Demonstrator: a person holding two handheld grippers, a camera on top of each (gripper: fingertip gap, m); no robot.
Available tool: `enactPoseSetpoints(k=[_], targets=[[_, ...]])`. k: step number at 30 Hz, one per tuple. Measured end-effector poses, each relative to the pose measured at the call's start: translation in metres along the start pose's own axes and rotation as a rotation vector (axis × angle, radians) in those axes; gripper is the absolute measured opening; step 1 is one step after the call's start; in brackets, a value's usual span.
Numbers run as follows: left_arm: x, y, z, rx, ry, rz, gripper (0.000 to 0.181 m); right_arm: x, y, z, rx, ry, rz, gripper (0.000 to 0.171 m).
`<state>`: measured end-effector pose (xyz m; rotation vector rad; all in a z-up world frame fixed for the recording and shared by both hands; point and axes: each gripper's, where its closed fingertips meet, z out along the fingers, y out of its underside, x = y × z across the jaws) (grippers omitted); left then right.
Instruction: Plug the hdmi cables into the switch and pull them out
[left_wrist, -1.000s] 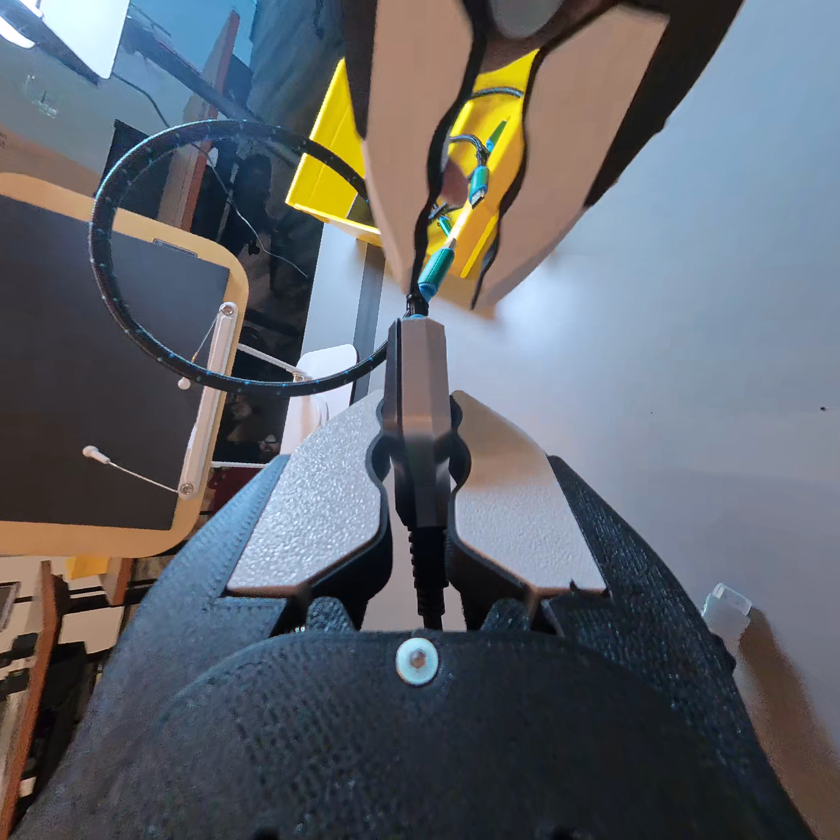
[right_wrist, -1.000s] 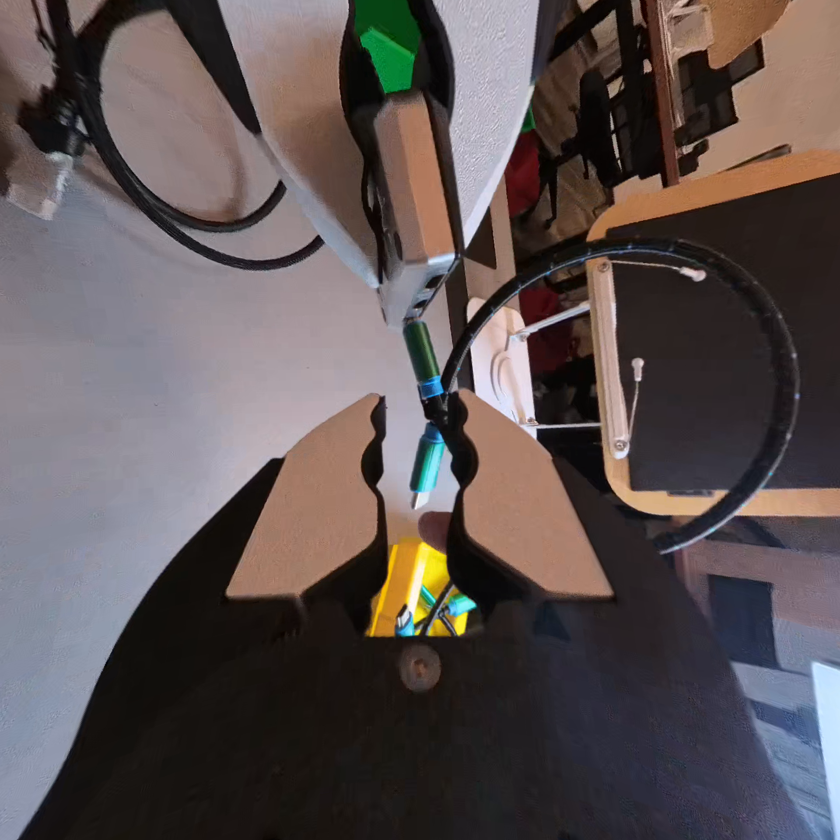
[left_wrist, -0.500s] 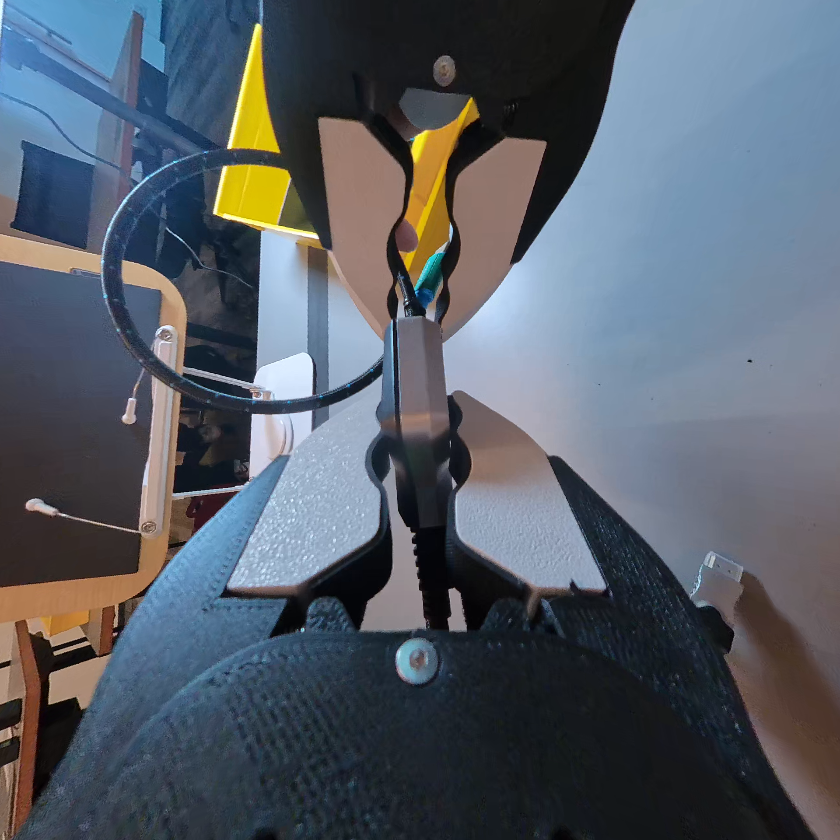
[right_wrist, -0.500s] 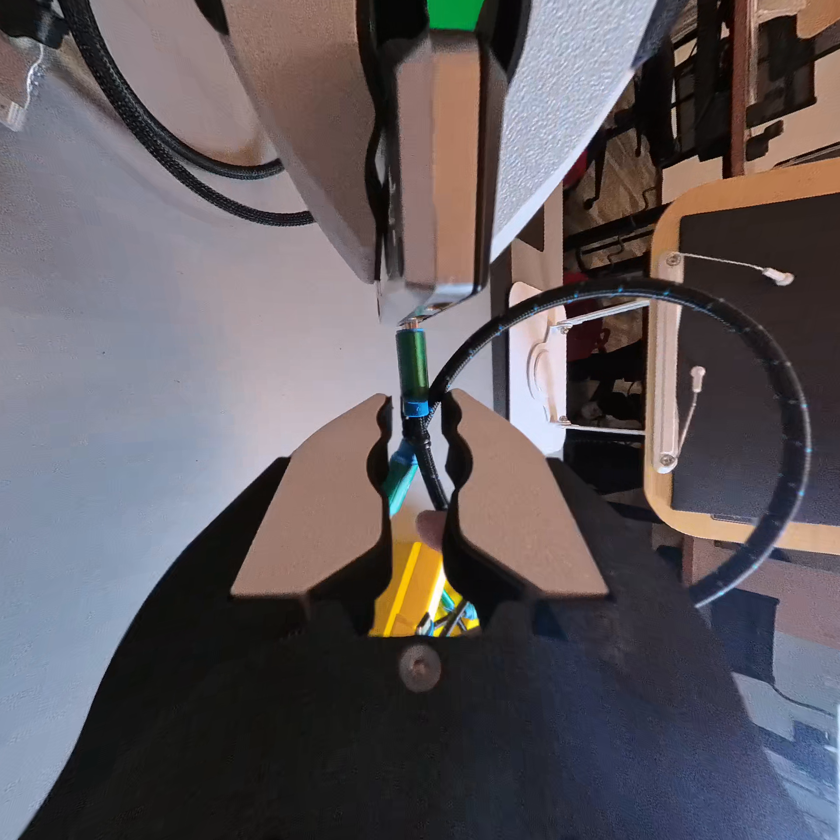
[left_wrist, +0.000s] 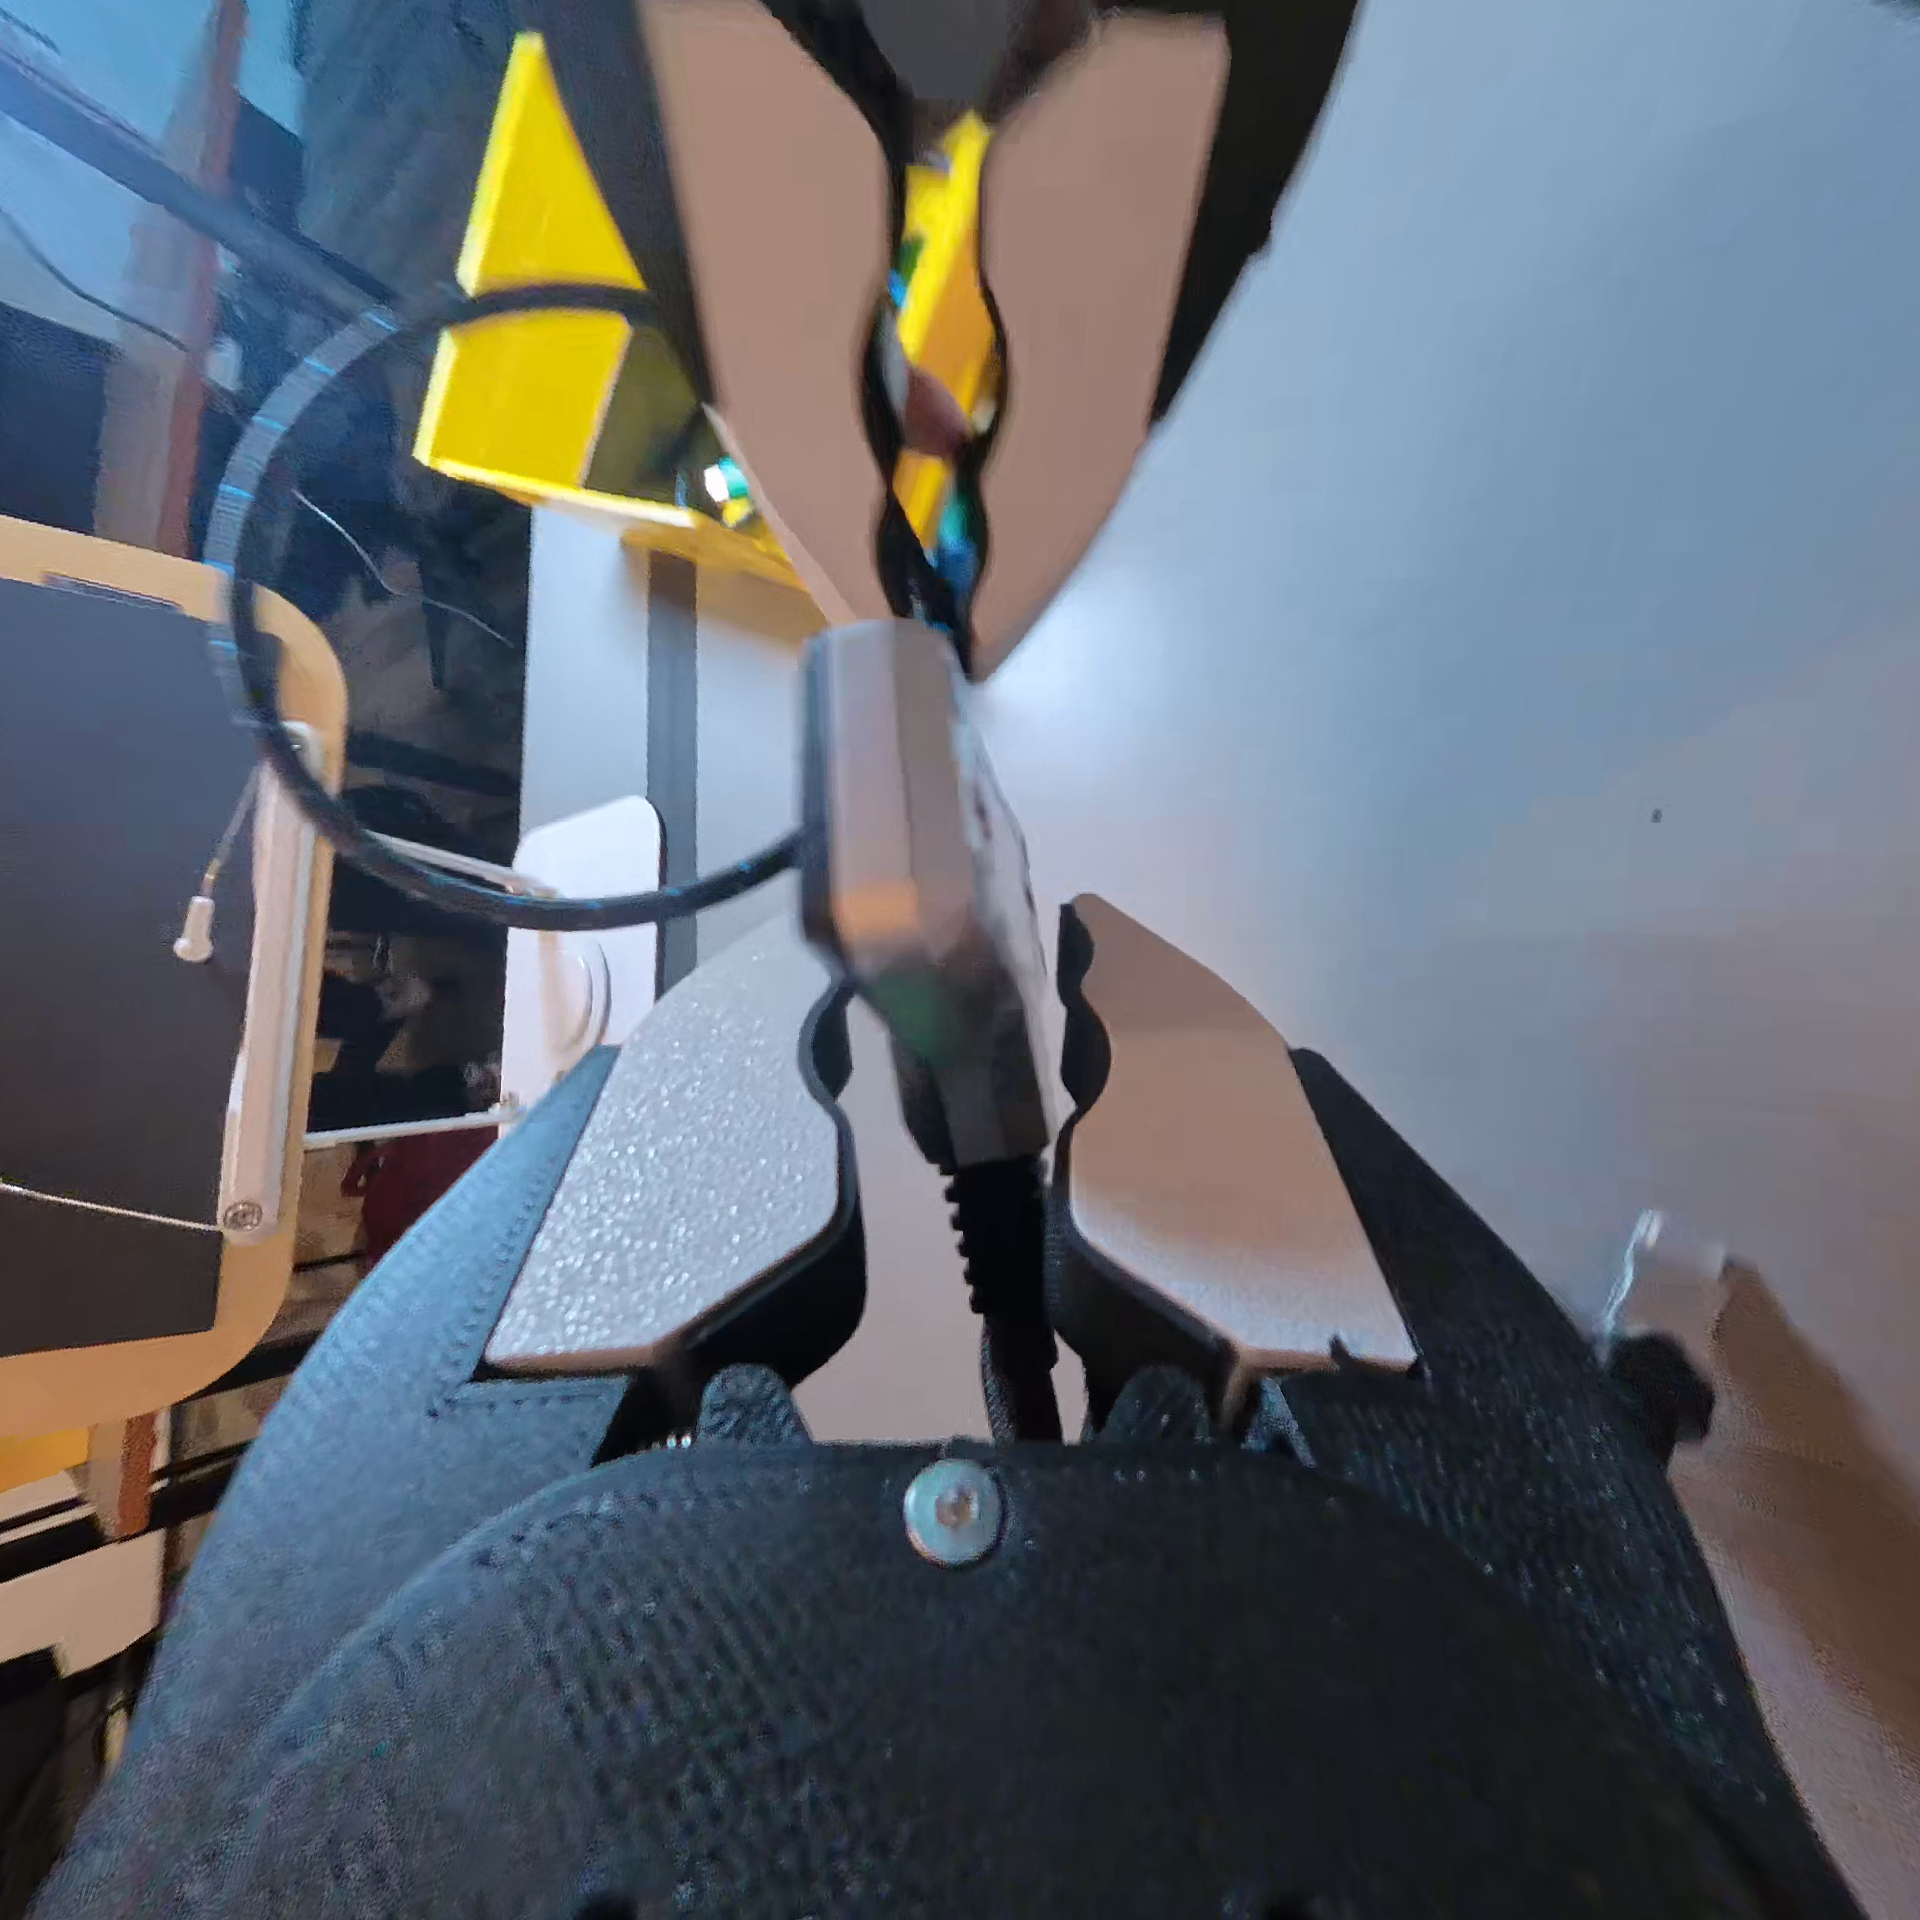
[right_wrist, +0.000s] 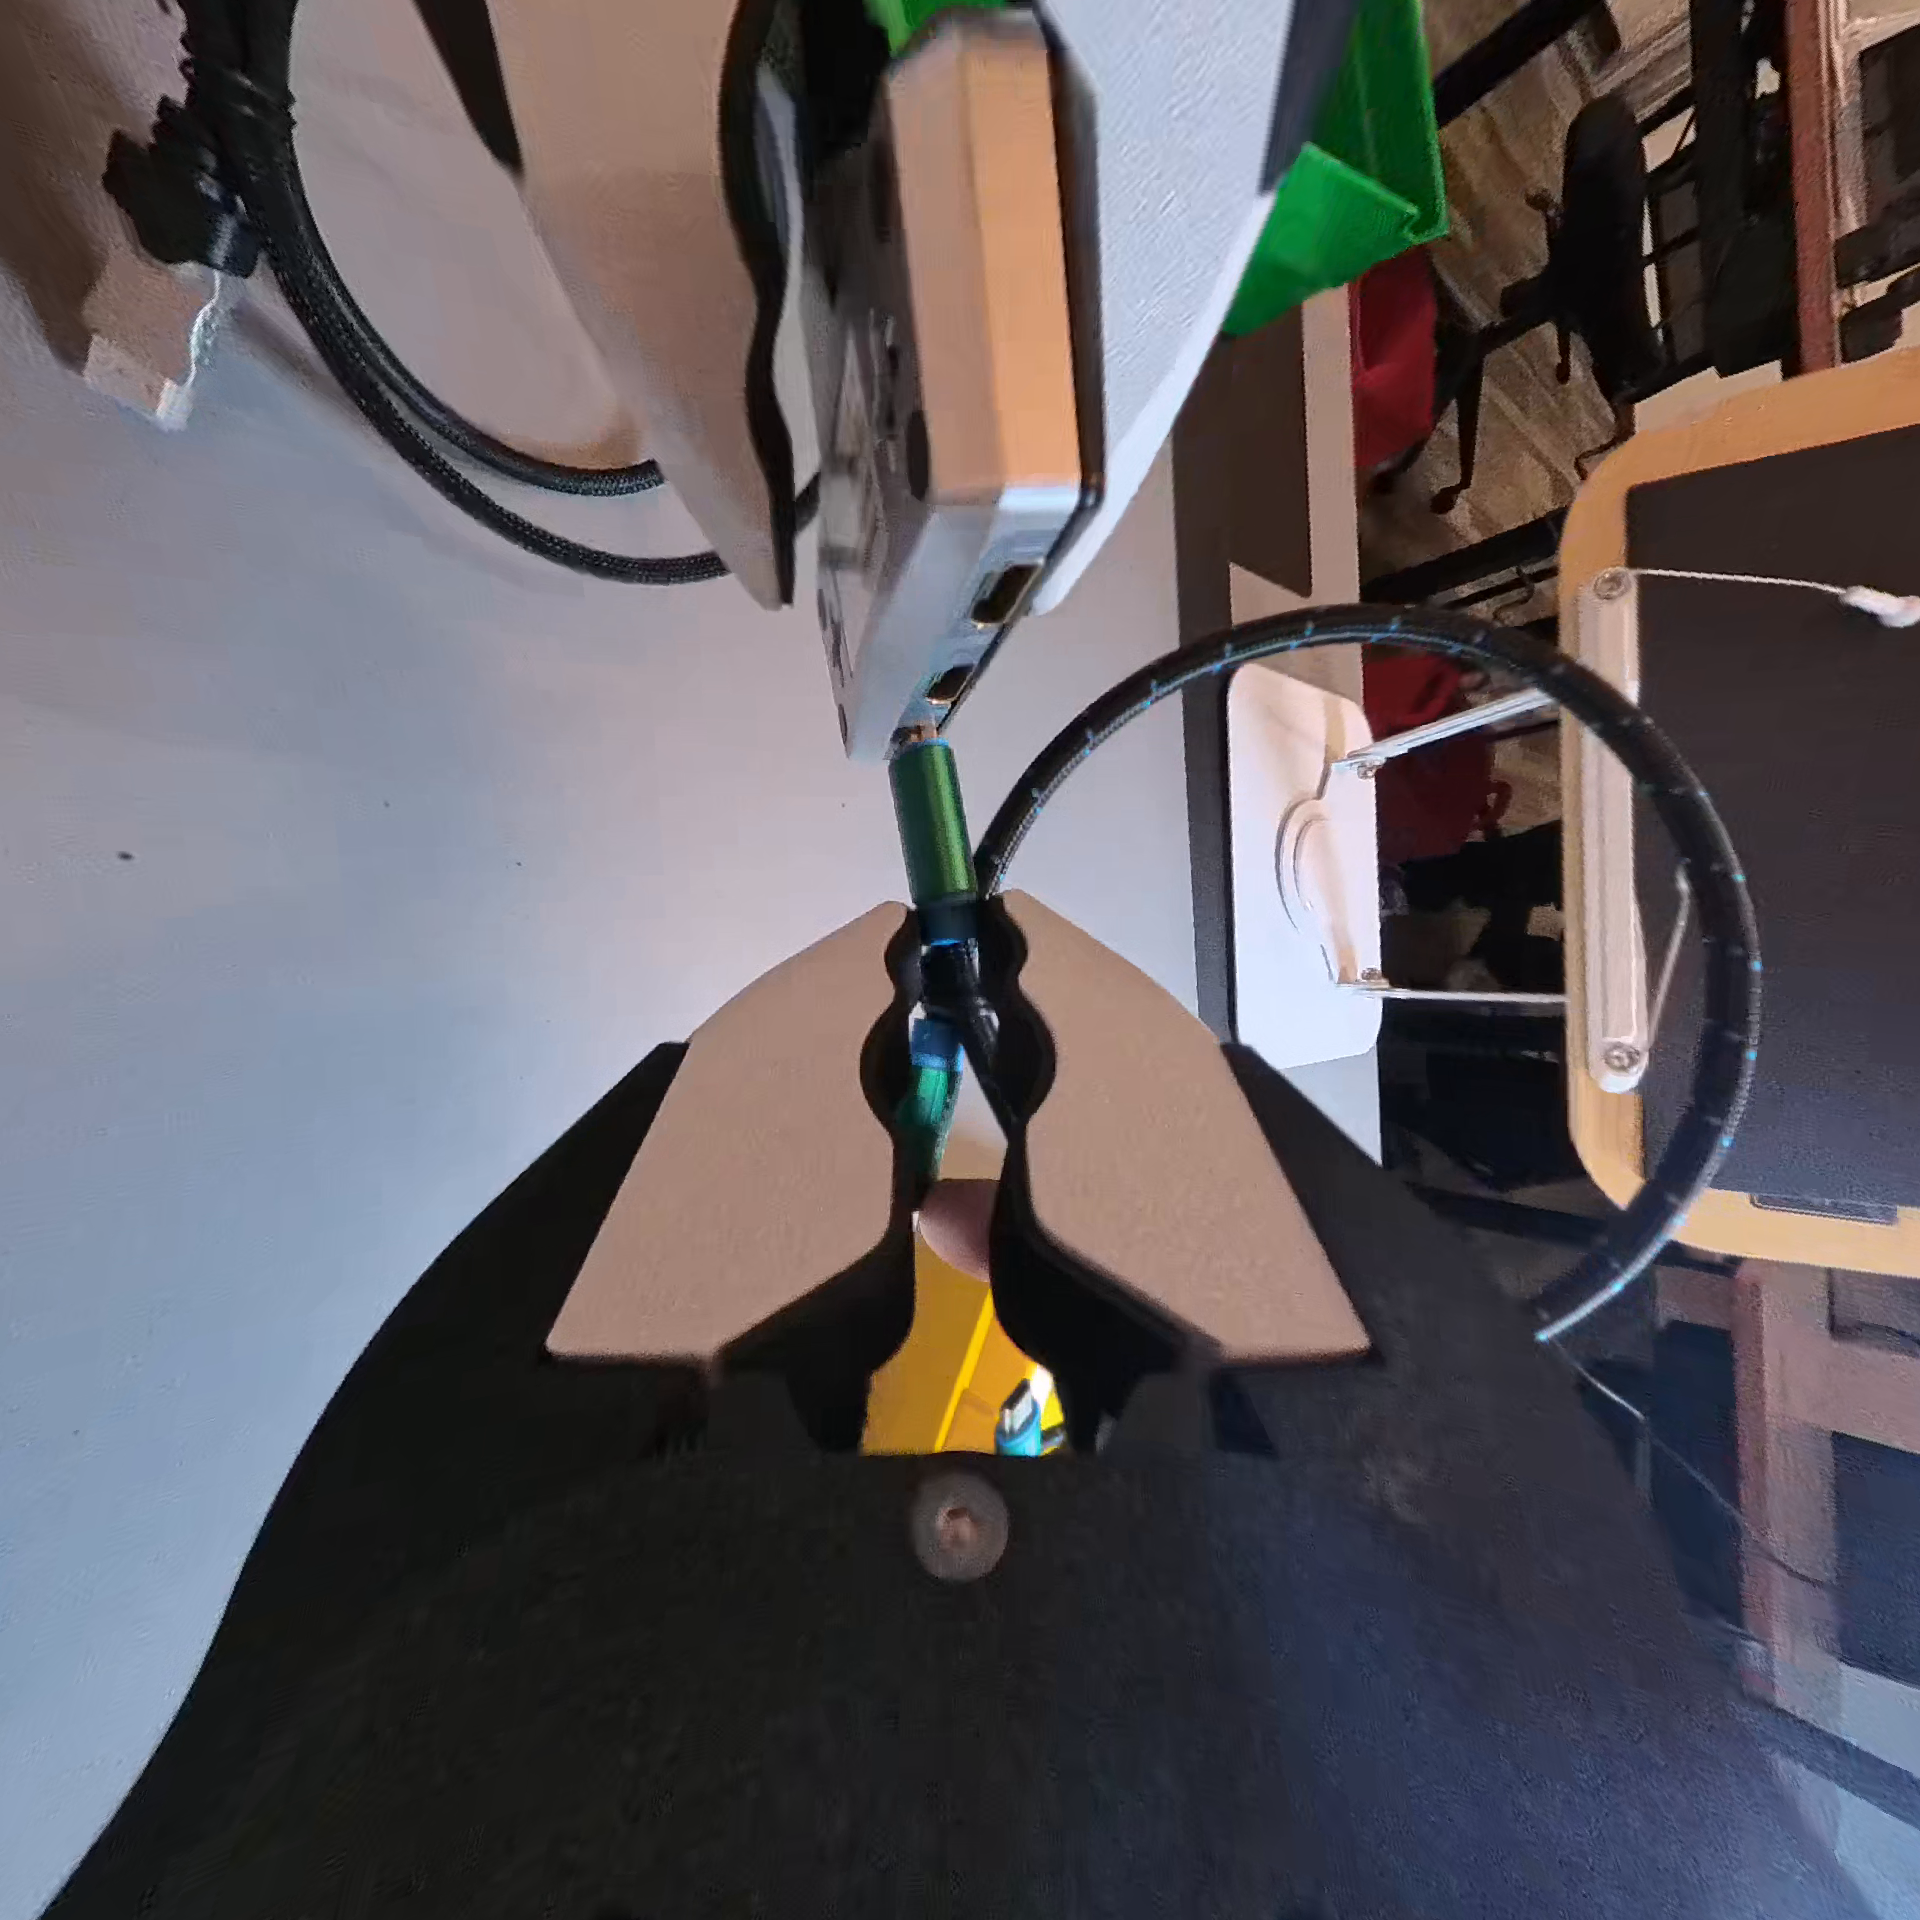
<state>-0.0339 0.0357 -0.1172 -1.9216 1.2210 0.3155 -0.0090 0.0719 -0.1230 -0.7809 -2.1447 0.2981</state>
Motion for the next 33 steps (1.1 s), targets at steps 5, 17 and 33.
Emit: enactPoseSetpoints(k=[5, 17, 33], targets=[[0.004, 0.002, 0.014, -0.04, -0.005, 0.044, 0.03, -0.001, 0.003, 0.001, -0.034, 0.011, -0.034, 0.01], [-0.001, 0.019, 0.038, -0.127, -0.001, -0.018, 0.027, 0.001, 0.026, 0.01, -0.078, -0.045, 0.003, 0.01], [-0.046, 0.075, 0.013, -0.17, -0.135, -0.21, 0.025, 0.079, 0.093, -0.081, -0.036, 0.266, 0.289, 0.006]])
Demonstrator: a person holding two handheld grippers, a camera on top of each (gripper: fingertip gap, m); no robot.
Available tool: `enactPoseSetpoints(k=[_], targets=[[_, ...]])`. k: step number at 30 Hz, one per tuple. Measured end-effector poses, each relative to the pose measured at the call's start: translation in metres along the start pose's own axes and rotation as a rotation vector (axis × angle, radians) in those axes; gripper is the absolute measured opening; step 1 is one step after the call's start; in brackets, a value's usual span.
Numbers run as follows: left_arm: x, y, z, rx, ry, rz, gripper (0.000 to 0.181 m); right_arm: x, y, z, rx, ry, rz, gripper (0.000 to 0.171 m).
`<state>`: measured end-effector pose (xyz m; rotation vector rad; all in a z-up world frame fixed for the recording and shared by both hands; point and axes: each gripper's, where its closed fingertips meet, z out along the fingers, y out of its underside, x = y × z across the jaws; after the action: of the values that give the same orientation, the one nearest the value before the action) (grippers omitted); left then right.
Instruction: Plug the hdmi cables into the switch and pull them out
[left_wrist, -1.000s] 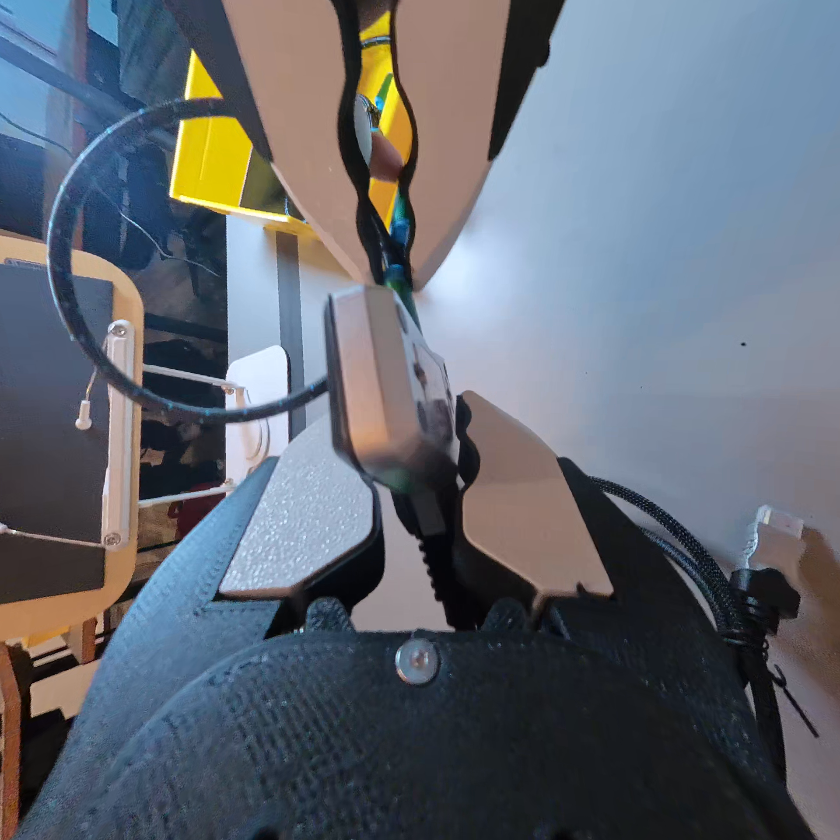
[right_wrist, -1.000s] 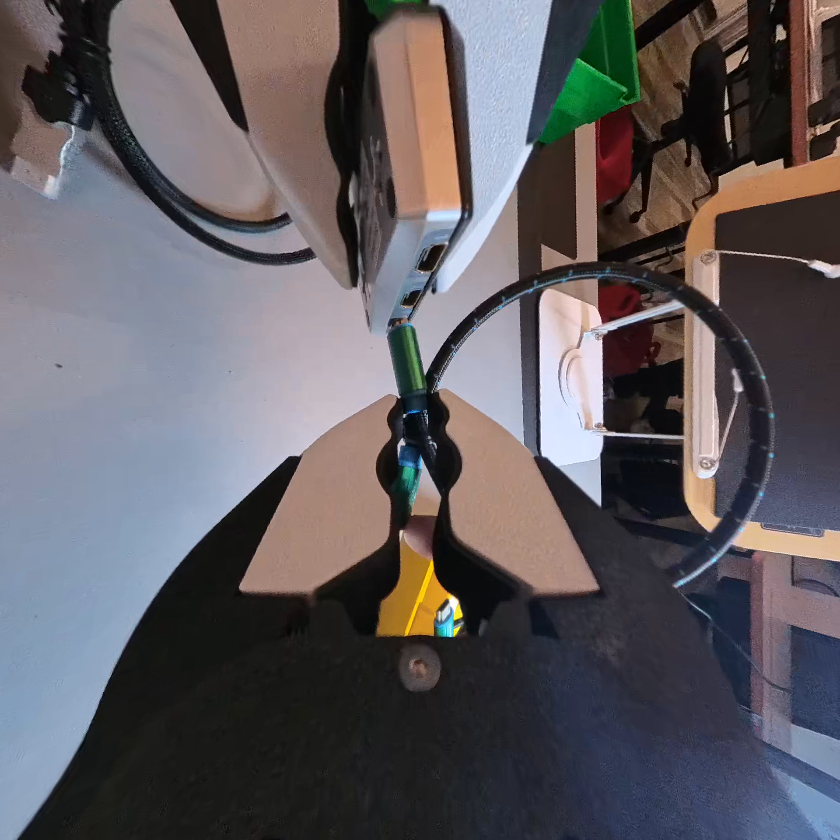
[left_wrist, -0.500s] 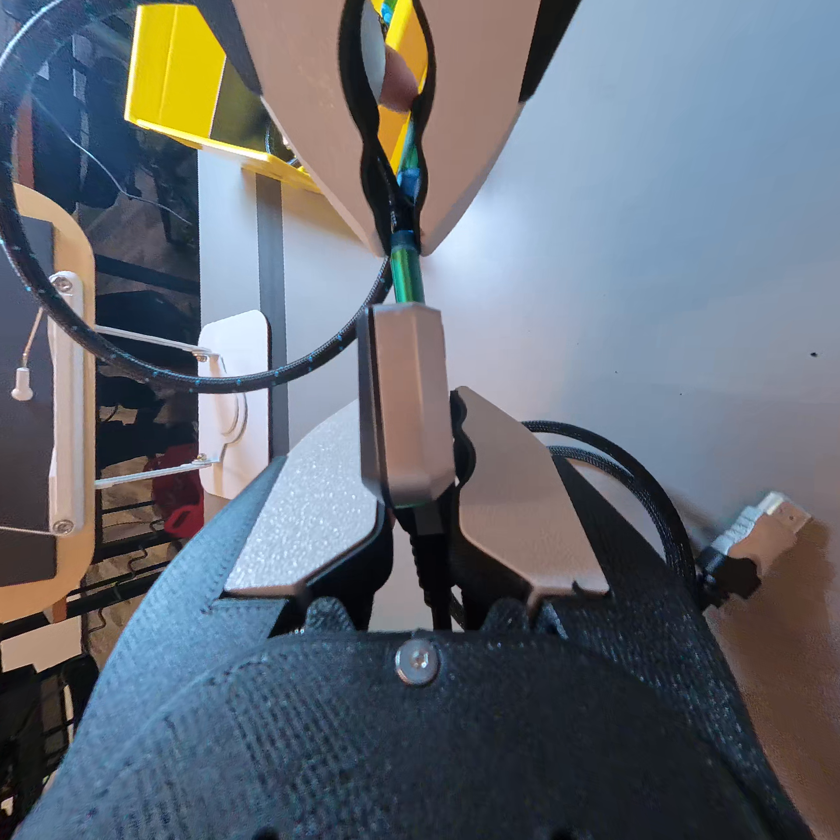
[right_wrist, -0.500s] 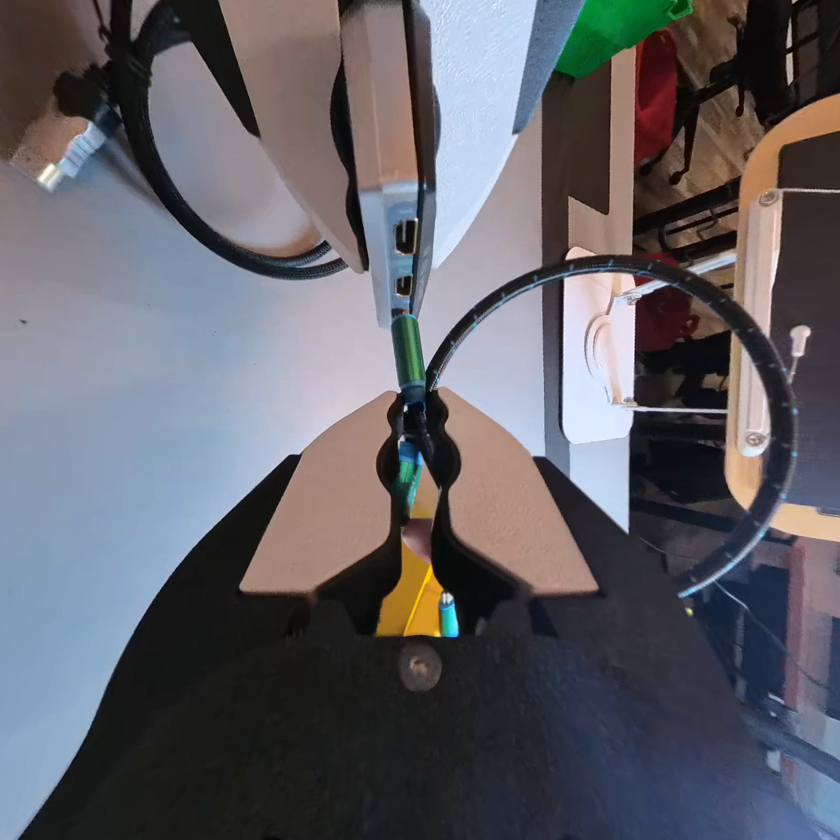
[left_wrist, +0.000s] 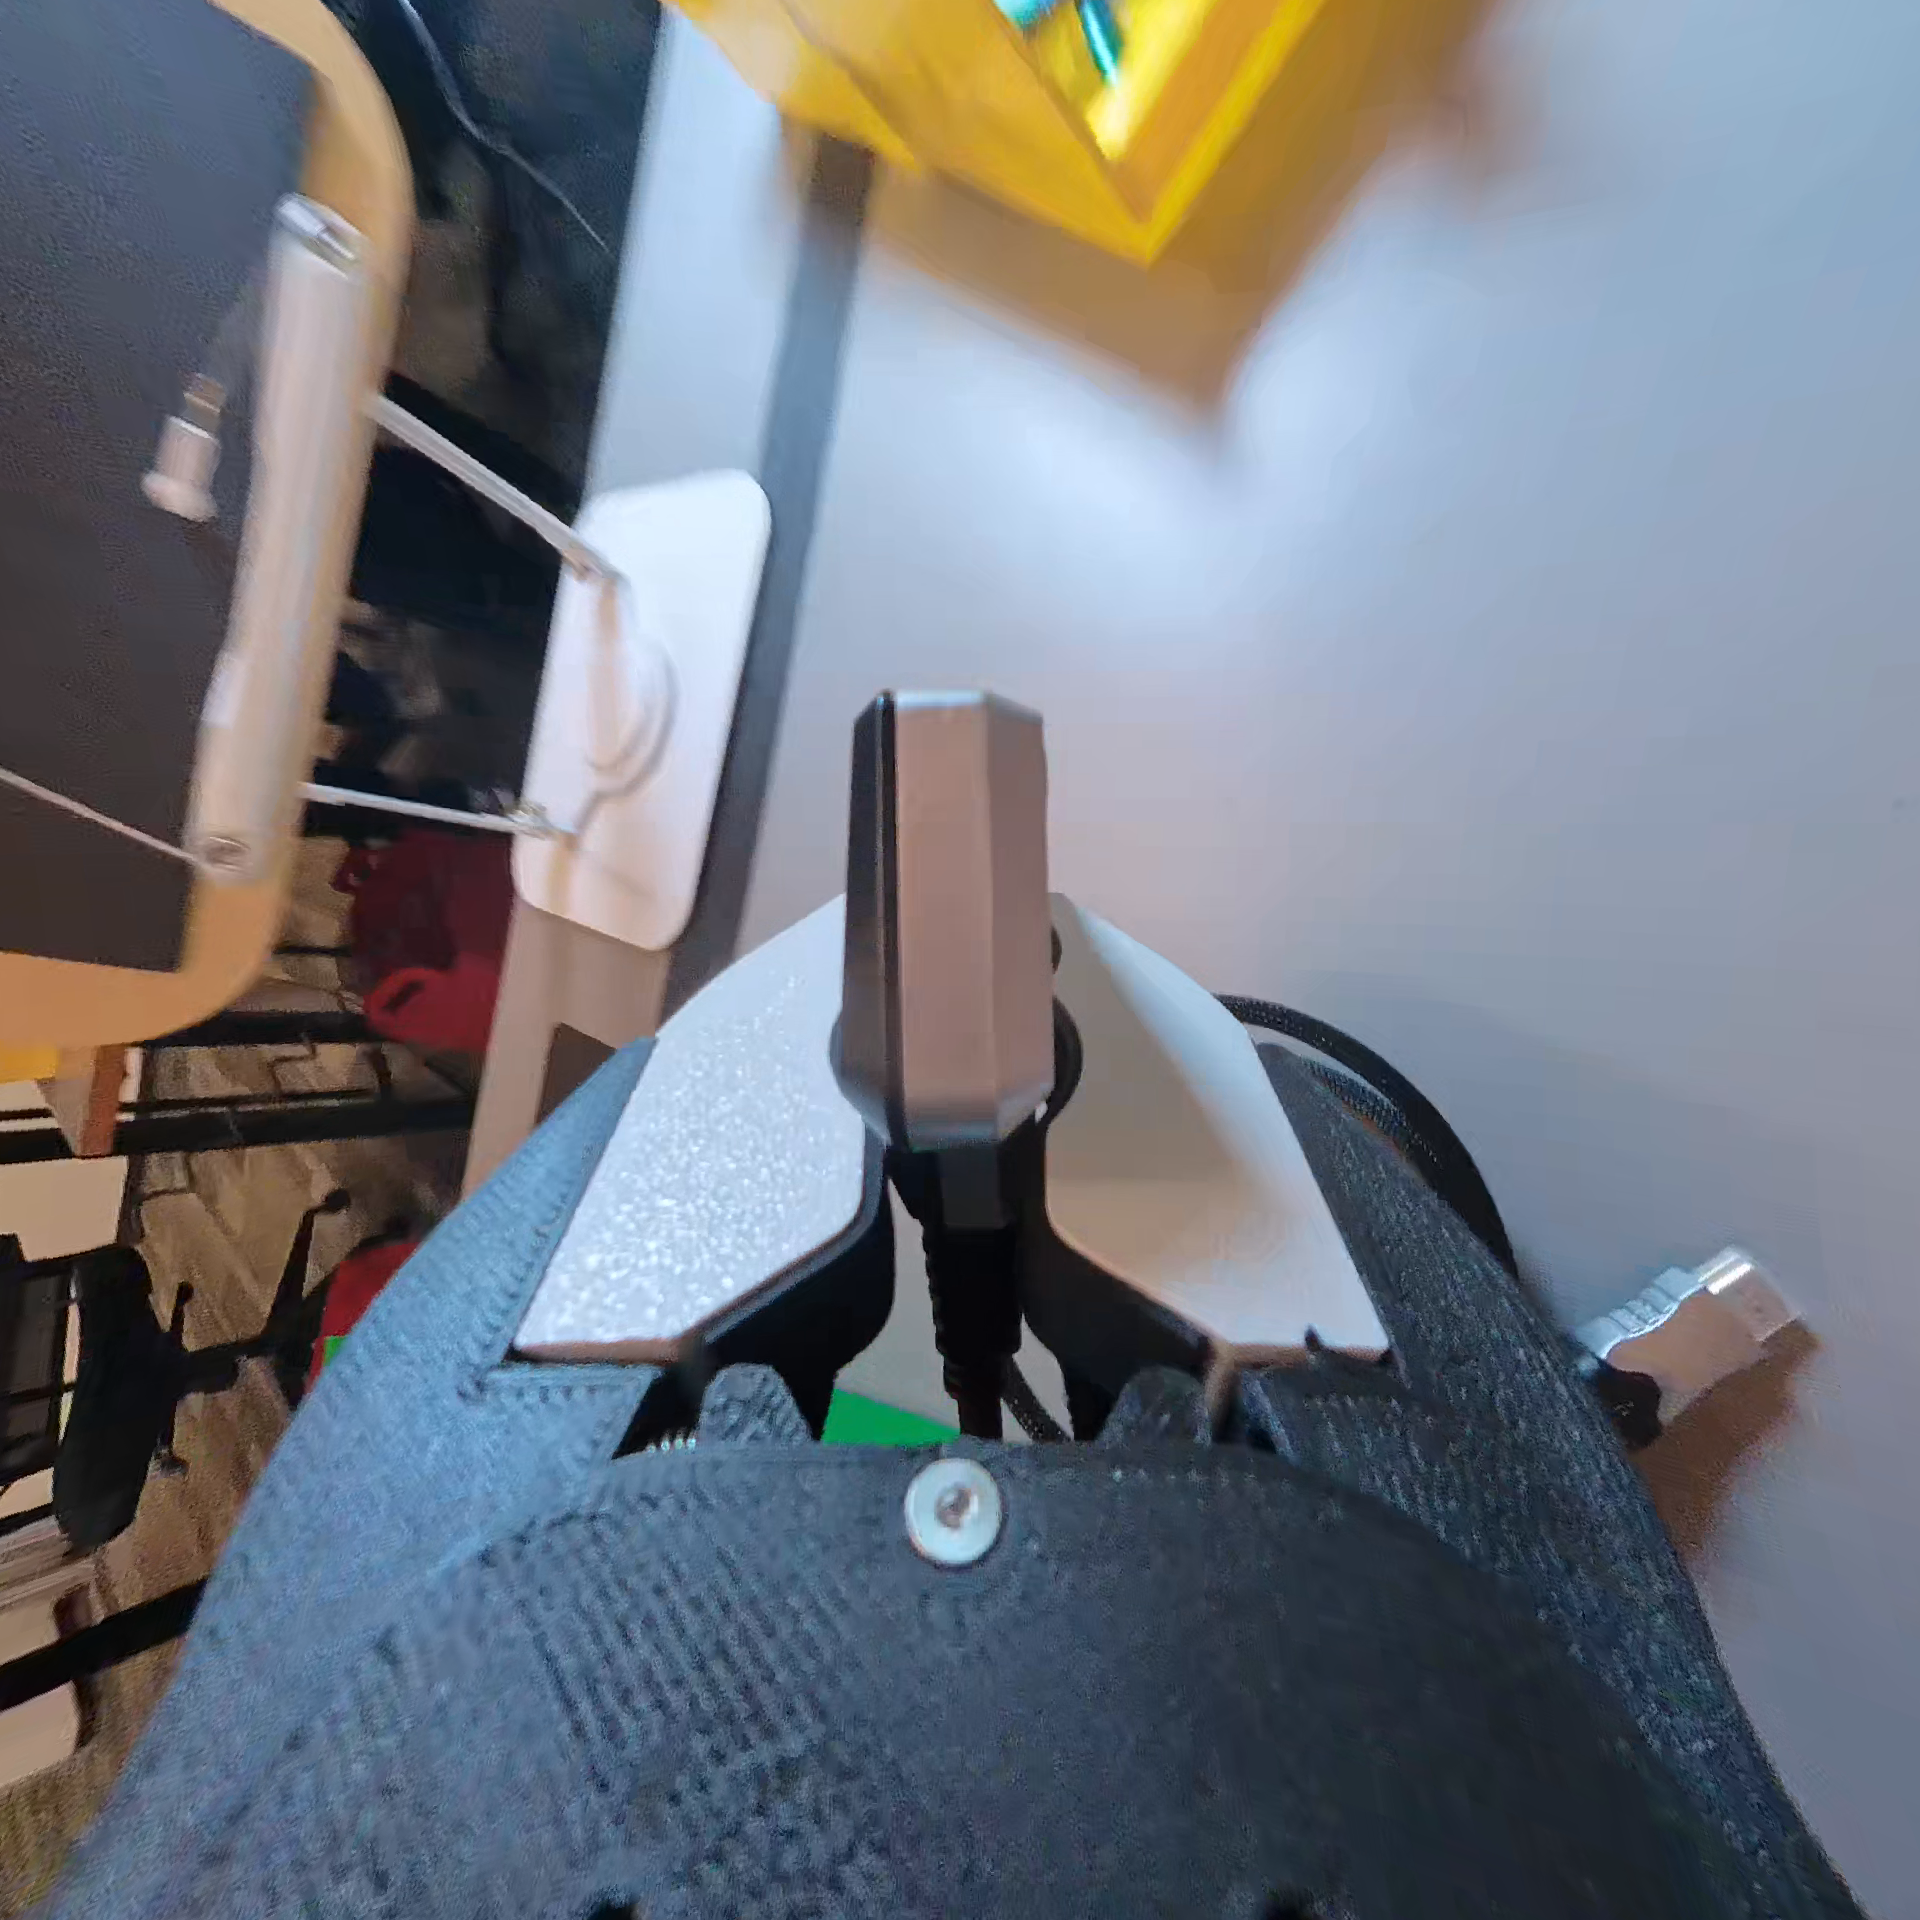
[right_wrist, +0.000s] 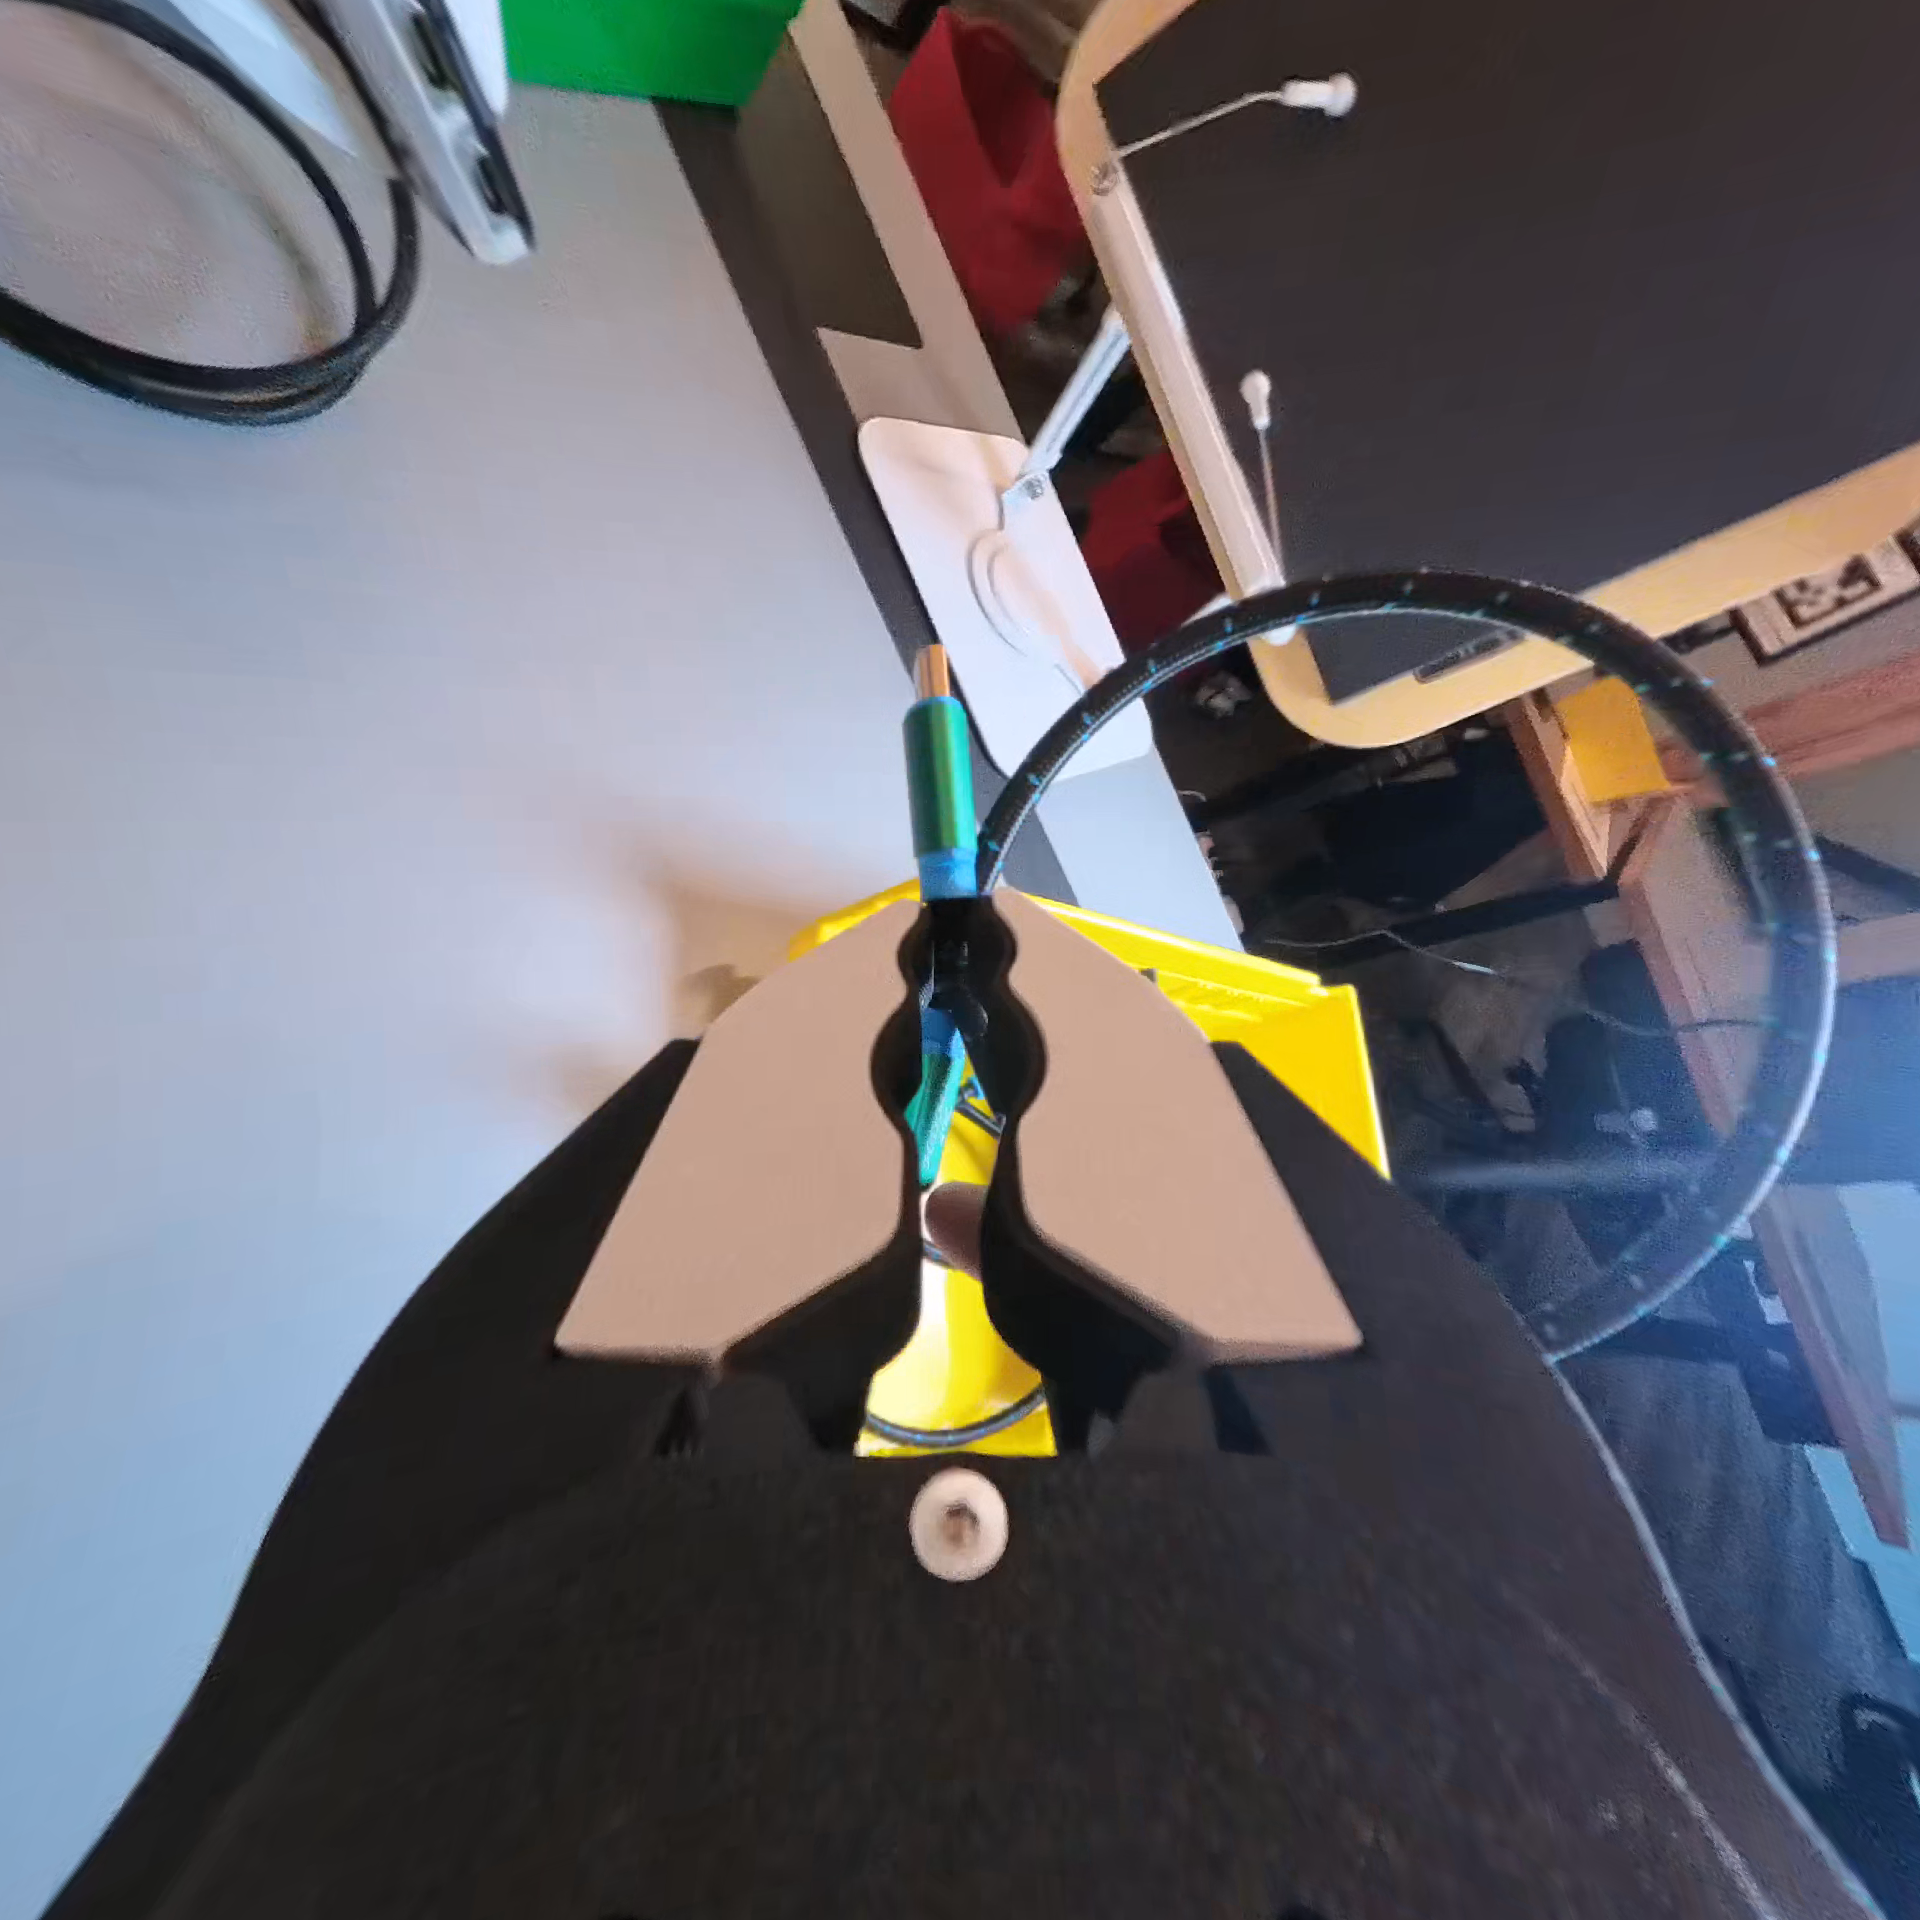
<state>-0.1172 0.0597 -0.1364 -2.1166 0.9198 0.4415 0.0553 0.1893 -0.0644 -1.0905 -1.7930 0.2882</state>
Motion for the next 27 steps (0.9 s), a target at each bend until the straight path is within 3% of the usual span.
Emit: enactPoseSetpoints(k=[3, 5, 8, 12, 15, 20, 27], targets=[[-0.012, -0.012, -0.021, 0.063, -0.062, -0.01, 0.026, 0.011, 0.038, 0.021, -0.153, 0.029, 0.098, 0.006], [-0.016, -0.015, -0.031, 0.079, -0.08, -0.01, 0.026, 0.001, 0.082, 0.041, -0.295, -0.064, 0.312, 0.007], [-0.019, -0.021, -0.043, 0.102, -0.107, 0.002, 0.026, 0.004, 0.119, 0.058, -0.363, -0.051, 0.434, 0.025], [-0.019, -0.029, -0.051, 0.138, -0.105, 0.013, 0.026, 0.038, 0.065, 0.03, -0.066, 0.056, 0.51, 0.027], [-0.012, -0.042, -0.054, 0.21, -0.073, 0.005, 0.025, 0.042, 0.026, 0.007, 0.089, 0.071, 0.434, 0.027], [0.005, -0.076, -0.07, 0.382, -0.007, 0.015, 0.024, -0.008, -0.068, -0.021, 0.357, -0.092, 0.217, 0.029], [0.04, -0.119, -0.098, 0.585, 0.115, 0.054, 0.024, -0.095, -0.145, -0.034, 0.546, -0.303, -0.012, 0.034]])
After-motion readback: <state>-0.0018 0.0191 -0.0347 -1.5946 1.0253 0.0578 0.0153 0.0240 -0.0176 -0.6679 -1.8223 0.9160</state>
